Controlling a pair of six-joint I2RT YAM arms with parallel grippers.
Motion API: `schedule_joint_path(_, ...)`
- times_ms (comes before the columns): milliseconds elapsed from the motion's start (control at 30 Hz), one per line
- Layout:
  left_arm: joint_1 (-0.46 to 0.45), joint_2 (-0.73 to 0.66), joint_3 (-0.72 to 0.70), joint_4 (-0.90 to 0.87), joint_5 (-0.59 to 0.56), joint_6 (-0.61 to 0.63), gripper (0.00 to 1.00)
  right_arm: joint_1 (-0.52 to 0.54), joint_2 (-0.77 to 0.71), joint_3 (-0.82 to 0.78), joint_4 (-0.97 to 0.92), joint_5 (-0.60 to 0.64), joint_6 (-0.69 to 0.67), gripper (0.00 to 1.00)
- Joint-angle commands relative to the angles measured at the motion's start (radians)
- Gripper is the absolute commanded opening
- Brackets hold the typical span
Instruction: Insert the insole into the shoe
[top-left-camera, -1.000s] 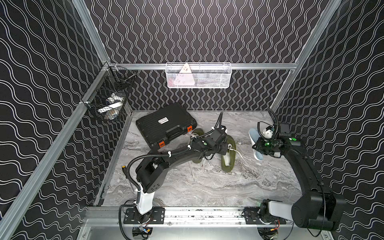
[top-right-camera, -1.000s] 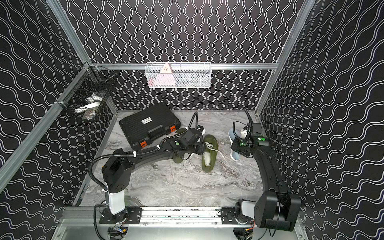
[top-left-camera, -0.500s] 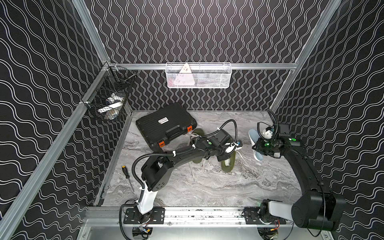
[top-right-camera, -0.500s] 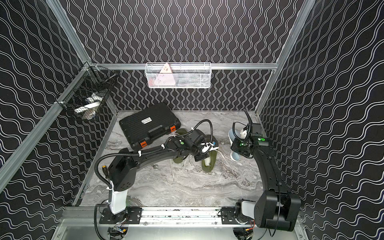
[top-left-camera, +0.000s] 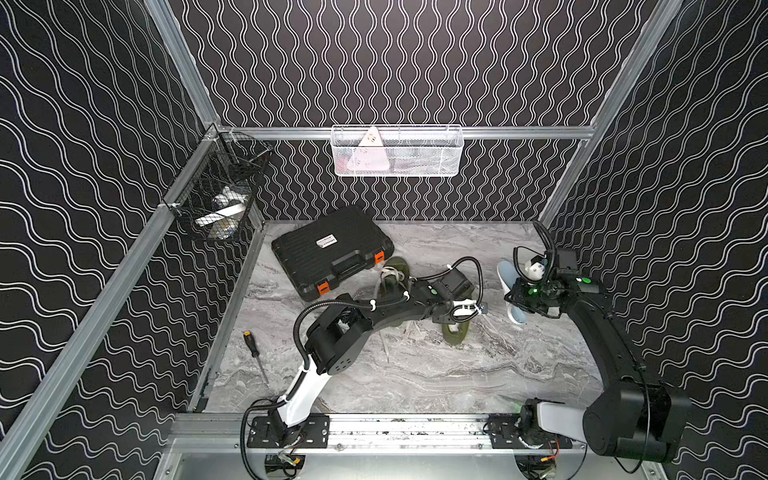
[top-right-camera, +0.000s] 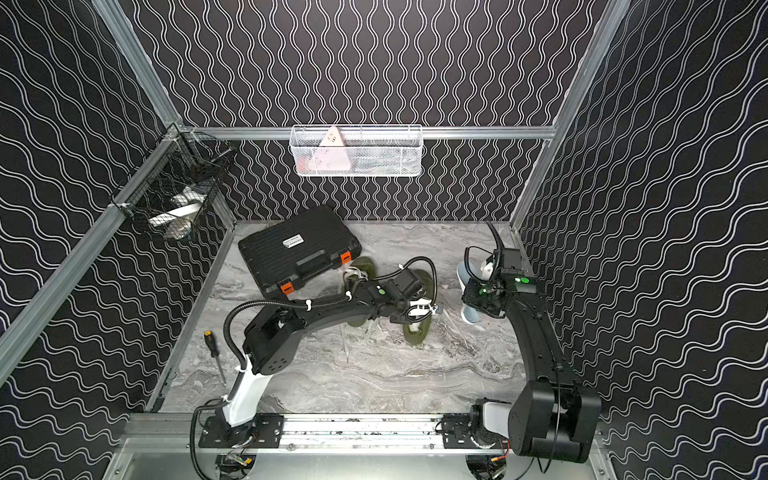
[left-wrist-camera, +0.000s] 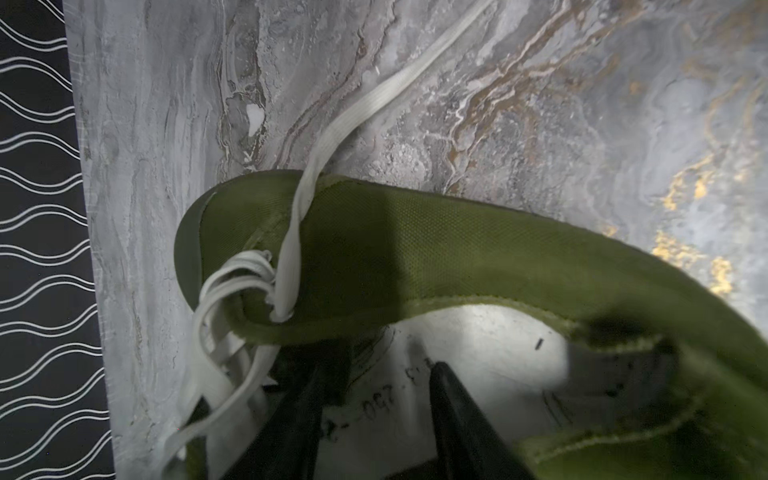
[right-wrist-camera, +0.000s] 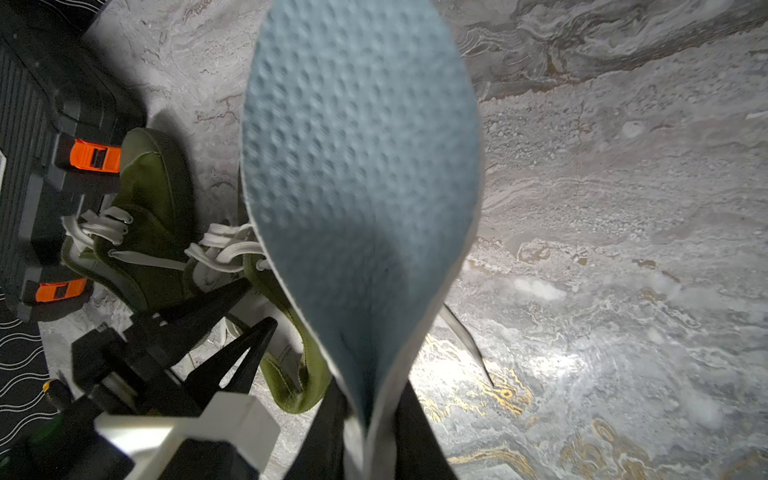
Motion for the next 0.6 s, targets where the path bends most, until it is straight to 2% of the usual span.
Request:
schedule_joint_path(0,-0.007,0.025,0.016,0.04,-0.077,0.075,0.48,0.001,0.002,0.002,0.011,0.006,-0.015,0.2)
schedule_joint_path(267,-0.011,0.065,0.029,0.125,-0.164,0.064,0.47,0.001,0.004,0.005,0.009,0.008,-0.017,0.2)
schedule_joint_path(400,-0.008,0.067,0.02,0.18,-0.153,0.04,0.42,0.001,0.003,0.005,0.007,0.008,-0.018,0.2)
schedule_joint_path(467,-0.008,0.075,0.046,0.156,-0.146,0.028,0.3,0.0,-0.001,0.008,0.004,0.011,-0.018,0.2)
schedule_joint_path(567,-0.007,0.078,0.079,0.098,-0.129,0.02,0.05,0.001,-0.004,0.008,0.003,0.011,-0.018,0.2)
